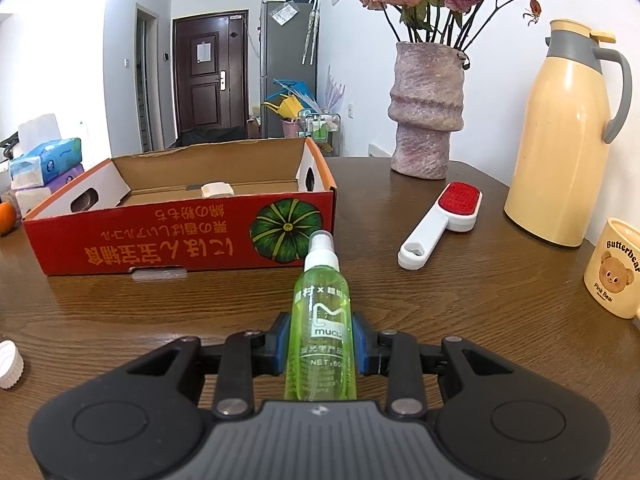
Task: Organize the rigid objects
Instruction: 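Grasp the white cotton-bud box with the left tool while the right tool holds the spray bottle, then carry the cotton-bud box and green spray bottle over the red box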
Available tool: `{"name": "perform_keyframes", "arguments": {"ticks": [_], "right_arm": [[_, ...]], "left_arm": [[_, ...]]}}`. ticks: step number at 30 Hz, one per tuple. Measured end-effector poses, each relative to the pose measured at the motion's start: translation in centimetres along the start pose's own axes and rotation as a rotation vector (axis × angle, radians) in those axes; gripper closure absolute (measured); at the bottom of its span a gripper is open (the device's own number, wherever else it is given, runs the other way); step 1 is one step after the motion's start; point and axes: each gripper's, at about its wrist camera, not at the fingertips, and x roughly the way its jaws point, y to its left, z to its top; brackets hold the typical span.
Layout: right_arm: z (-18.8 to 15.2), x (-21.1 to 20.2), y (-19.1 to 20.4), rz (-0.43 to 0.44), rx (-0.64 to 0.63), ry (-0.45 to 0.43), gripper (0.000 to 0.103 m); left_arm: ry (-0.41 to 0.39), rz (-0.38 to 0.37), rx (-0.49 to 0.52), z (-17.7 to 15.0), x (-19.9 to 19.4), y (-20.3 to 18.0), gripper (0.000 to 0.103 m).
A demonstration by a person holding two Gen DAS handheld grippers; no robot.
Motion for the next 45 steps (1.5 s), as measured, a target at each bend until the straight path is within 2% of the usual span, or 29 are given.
{"name": "perform_keyframes", "arguments": {"ticks": [5,14,19,27,45], "right_arm": [[0.0,0.0,0.1,-0.002,-0.001,0.001,0.073],[0.0,-0.2,0.3,-0.005,0.006,-0.009,0.073],[0.1,-0.9,0.6,-0.003,0.01,-0.024,0.073],[0.1,-2.2,0.7,0.01,0.022,-0.049,0.073],[0.3,-7.7,0.1,0.121,0.029,-0.137,0.073]], "left_arm": [[-0.006,-0.009,0.006,0.0,0.1,0.0,0.02],[-0.065,-0.066,0.152,-1.7,-1.5,-2.3,0.02],[-0.157,-0.104,0.223,-3.2,-4.7,-3.7,0.02],[-0.26,-0.177,0.285,-6.4,-10.0,-4.9,0.02],[-0.338,-0.325,0.308,-14.4,-19.3,-5.6,0.02]]}}
